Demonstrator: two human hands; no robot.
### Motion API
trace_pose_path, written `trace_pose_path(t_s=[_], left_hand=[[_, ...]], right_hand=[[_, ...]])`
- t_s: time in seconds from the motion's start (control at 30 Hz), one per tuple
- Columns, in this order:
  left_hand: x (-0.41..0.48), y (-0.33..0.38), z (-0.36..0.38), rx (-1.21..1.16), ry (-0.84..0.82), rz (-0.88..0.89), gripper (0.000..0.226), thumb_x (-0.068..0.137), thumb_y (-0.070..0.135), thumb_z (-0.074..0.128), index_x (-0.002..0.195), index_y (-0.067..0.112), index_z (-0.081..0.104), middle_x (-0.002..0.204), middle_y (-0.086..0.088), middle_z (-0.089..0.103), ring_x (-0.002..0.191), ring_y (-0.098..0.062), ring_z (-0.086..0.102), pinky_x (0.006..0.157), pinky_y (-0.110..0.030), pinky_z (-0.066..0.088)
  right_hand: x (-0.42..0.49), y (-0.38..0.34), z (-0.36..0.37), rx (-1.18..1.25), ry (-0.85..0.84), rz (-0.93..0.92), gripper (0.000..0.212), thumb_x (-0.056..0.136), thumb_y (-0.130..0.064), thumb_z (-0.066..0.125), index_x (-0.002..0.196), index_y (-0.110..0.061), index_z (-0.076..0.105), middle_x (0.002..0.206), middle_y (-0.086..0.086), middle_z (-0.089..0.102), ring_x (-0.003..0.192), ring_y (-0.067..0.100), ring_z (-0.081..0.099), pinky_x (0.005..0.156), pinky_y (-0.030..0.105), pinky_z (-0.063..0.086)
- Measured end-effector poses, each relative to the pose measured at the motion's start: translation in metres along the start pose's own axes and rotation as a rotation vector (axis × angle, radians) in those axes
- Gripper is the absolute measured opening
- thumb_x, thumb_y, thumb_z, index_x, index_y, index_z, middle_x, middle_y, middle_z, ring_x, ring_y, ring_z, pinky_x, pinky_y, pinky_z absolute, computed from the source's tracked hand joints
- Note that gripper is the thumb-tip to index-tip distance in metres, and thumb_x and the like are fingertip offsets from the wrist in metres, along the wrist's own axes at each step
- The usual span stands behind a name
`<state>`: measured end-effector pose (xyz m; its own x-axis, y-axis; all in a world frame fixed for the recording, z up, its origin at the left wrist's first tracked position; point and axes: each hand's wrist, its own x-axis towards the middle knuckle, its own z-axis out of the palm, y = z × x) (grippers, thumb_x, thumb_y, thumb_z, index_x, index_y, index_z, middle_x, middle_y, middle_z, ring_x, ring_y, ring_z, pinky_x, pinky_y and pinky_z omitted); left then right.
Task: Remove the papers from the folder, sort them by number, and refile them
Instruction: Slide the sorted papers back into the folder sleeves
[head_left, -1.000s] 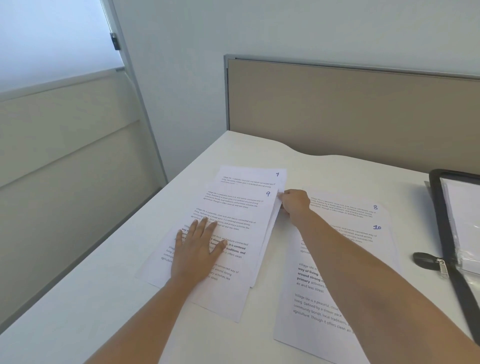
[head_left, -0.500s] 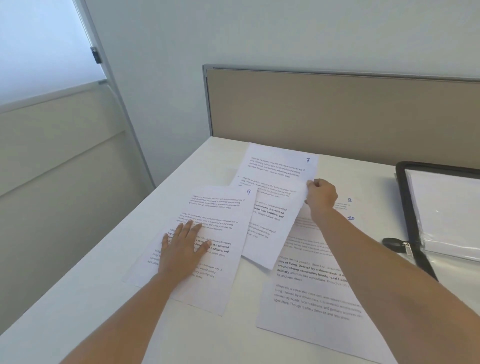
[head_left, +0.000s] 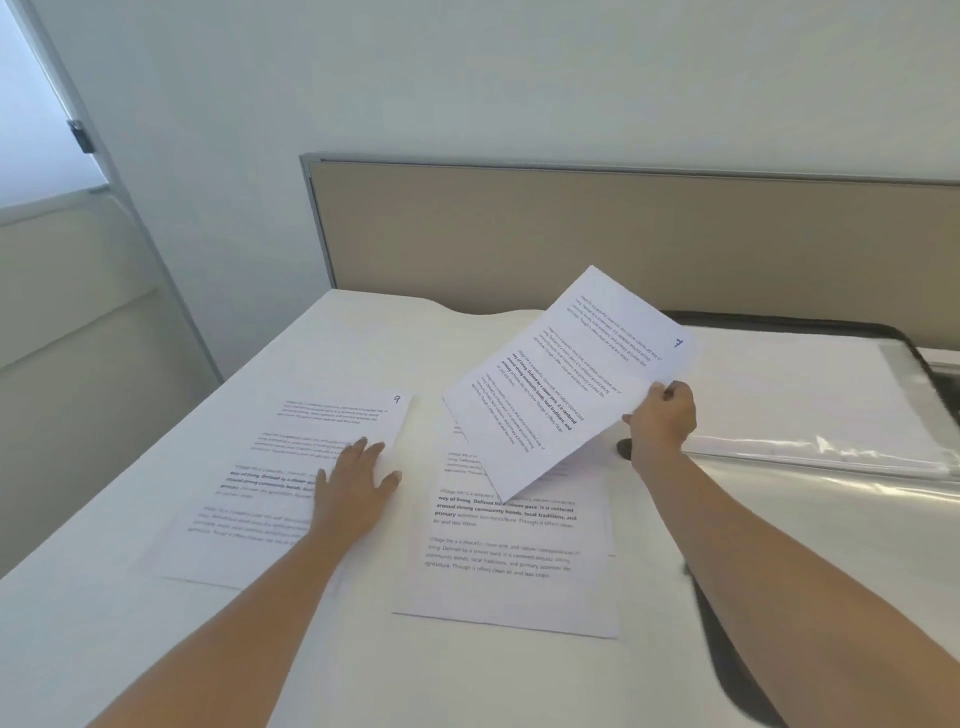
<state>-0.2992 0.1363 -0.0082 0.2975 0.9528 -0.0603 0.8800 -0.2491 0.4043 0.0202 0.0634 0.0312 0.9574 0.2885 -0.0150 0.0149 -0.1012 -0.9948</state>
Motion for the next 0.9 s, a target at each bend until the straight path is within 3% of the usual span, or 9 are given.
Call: trace_pose_path(t_s=[0.07, 0.17, 0.27, 0.33, 0.5, 0.63, 0.73, 0.83, 0.9], left_hand=[[-0.008, 0.037, 0.015, -0.054, -0.008, 0.075, 0.053, 0.098, 0.039, 0.041, 0.146, 0.022, 0.029, 0.157, 0.002, 0.016, 0.145, -0.014, 0.013, 0.117, -0.043, 0.008], [-0.023, 0.093, 0.036, -0.146, -0.008, 0.186, 0.051, 0.098, 0.039, 0.042, 0.144, 0.02, 0.033, 0.156, 0.001, 0.02, 0.143, -0.013, 0.017, 0.117, -0.041, 0.013], [-0.039, 0.146, 0.057, -0.201, -0.017, 0.276, 0.051, 0.097, 0.039, 0.044, 0.143, 0.019, 0.036, 0.155, -0.001, 0.024, 0.143, -0.014, 0.019, 0.115, -0.041, 0.019], [-0.052, 0.178, 0.071, -0.211, -0.039, 0.314, 0.052, 0.097, 0.04, 0.043, 0.144, 0.02, 0.035, 0.155, 0.0, 0.023, 0.143, -0.014, 0.019, 0.115, -0.039, 0.019], [-0.088, 0.25, 0.106, -0.12, -0.097, 0.403, 0.052, 0.097, 0.044, 0.04, 0.145, 0.025, 0.031, 0.156, 0.002, 0.021, 0.142, -0.014, 0.02, 0.115, -0.044, 0.019], [-0.117, 0.301, 0.128, 0.038, -0.218, 0.452, 0.055, 0.098, 0.048, 0.034, 0.147, 0.028, 0.023, 0.158, 0.005, 0.01, 0.145, -0.013, 0.009, 0.115, -0.051, 0.006], [-0.133, 0.331, 0.139, 0.145, -0.288, 0.479, 0.056, 0.098, 0.05, 0.03, 0.149, 0.029, 0.019, 0.159, 0.006, 0.006, 0.146, -0.013, 0.003, 0.115, -0.055, 0.001], [-0.145, 0.355, 0.151, 0.22, -0.32, 0.482, 0.058, 0.098, 0.048, 0.031, 0.15, 0.028, 0.014, 0.159, 0.006, 0.005, 0.146, -0.016, 0.003, 0.114, -0.057, 0.001], [-0.152, 0.368, 0.161, 0.272, -0.308, 0.477, 0.057, 0.099, 0.046, 0.031, 0.15, 0.028, 0.012, 0.159, 0.005, 0.003, 0.146, -0.02, -0.001, 0.113, -0.059, 0.001]], right_hand=[[0.007, 0.0, -0.027, -0.001, 0.029, 0.007, 0.013, 0.099, -0.014, 0.036, 0.102, -0.011, 0.049, 0.097, 0.007, 0.049, 0.077, 0.031, 0.055, 0.036, 0.009, 0.039], [0.02, 0.004, -0.067, -0.004, 0.045, 0.013, 0.008, 0.099, -0.014, 0.035, 0.098, -0.013, 0.043, 0.098, 0.011, 0.051, 0.074, 0.034, 0.057, 0.053, 0.021, 0.05], [0.039, 0.01, -0.11, -0.024, 0.058, 0.047, 0.006, 0.1, -0.013, 0.033, 0.1, -0.013, 0.039, 0.098, 0.007, 0.045, 0.057, 0.028, 0.054, 0.036, 0.009, 0.036], [0.052, 0.016, -0.141, -0.049, 0.072, 0.092, 0.007, 0.099, -0.013, 0.032, 0.102, -0.013, 0.038, 0.098, 0.006, 0.042, 0.051, 0.023, 0.053, 0.031, 0.009, 0.03], [0.086, 0.027, -0.221, -0.01, 0.129, 0.189, 0.014, 0.097, -0.011, 0.034, 0.106, -0.012, 0.045, 0.102, 0.004, 0.046, 0.05, 0.022, 0.055, 0.037, 0.013, 0.035], [0.105, 0.039, -0.288, -0.008, 0.151, 0.186, 0.028, 0.094, -0.007, 0.034, 0.117, -0.009, 0.05, 0.105, 0.001, 0.05, 0.052, 0.022, 0.056, 0.046, 0.02, 0.041], [0.12, 0.048, -0.329, -0.097, 0.144, 0.155, 0.015, 0.092, -0.006, 0.037, 0.104, -0.007, 0.047, 0.096, 0.005, 0.049, 0.06, 0.024, 0.055, 0.046, 0.015, 0.042], [0.134, 0.054, -0.362, -0.245, 0.139, 0.118, 0.027, 0.09, -0.009, 0.046, 0.116, -0.001, 0.047, 0.101, 0.011, 0.056, 0.092, 0.032, 0.057, 0.073, 0.03, 0.041], [0.14, 0.056, -0.38, -0.299, 0.138, 0.081, 0.035, 0.09, -0.01, 0.05, 0.123, -0.002, 0.041, 0.11, 0.017, 0.059, 0.102, 0.035, 0.055, 0.077, 0.034, 0.038]])
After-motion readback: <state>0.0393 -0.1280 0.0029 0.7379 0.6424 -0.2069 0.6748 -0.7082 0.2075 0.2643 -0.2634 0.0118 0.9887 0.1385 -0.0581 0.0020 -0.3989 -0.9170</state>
